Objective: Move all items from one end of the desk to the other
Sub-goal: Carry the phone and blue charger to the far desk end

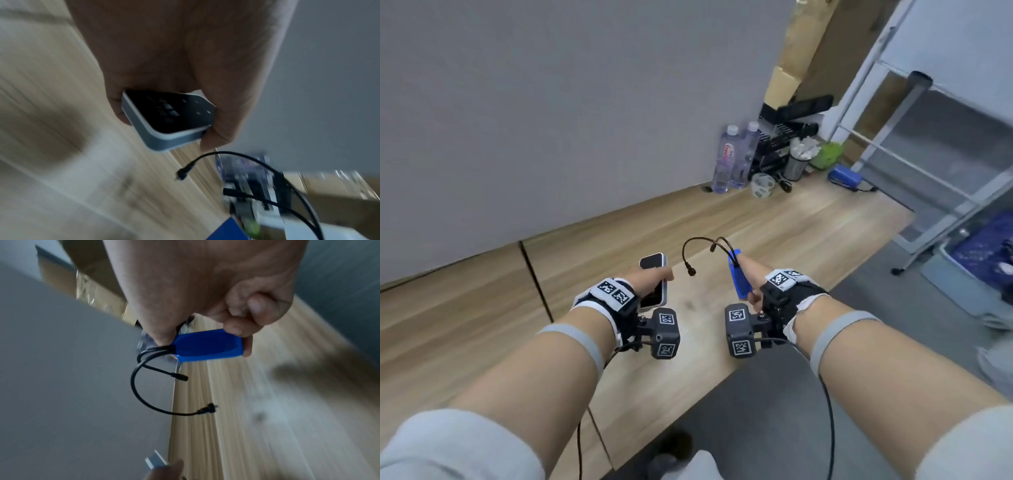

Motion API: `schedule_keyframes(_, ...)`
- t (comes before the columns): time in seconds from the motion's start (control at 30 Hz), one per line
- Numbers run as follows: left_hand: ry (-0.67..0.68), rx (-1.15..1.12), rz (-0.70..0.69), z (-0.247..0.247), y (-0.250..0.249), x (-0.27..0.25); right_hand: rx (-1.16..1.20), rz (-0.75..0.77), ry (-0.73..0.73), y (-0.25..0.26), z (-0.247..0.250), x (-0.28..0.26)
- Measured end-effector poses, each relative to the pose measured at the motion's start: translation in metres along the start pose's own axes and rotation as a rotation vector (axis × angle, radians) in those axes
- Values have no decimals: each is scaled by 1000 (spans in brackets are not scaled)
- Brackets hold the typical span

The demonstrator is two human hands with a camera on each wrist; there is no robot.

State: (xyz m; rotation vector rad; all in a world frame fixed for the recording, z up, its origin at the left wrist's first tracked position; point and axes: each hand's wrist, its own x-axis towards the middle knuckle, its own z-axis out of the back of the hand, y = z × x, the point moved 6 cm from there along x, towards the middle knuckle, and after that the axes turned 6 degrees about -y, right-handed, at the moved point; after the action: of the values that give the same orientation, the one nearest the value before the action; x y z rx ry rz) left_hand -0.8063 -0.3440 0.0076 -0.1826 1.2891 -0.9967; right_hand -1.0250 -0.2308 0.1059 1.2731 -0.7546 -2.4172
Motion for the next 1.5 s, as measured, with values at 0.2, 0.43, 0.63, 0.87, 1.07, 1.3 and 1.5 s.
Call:
schedule_keyframes(0.2, 218, -163, -16, -115, -88, 24, -22, -79, -162, -13, 78, 94)
schedule_keyframes(0.43, 340, -382, 10, -203, -173, 78, -170, -126, -245, 28, 137, 192)
schedule_keyframes(0.63, 170, -301, -88, -233, -241, 113, -270, -122, -216, 59, 169, 246)
schedule_keyframes(0.87, 108, -69, -227, -277, -285, 145, -434, -69, -133, 80, 202, 311)
schedule_keyframes(1.07, 70, -46, -275, -338, -319, 156, -685, 74, -133, 85, 248, 391)
schedule_keyframes(1.3, -89, 7, -173, -428, -356, 164, -793, 278, -93, 79, 328, 481)
schedule_keyframes(1.5, -157, 19, -74, -483, -367, 183, -837, 332, -120, 73, 371, 541)
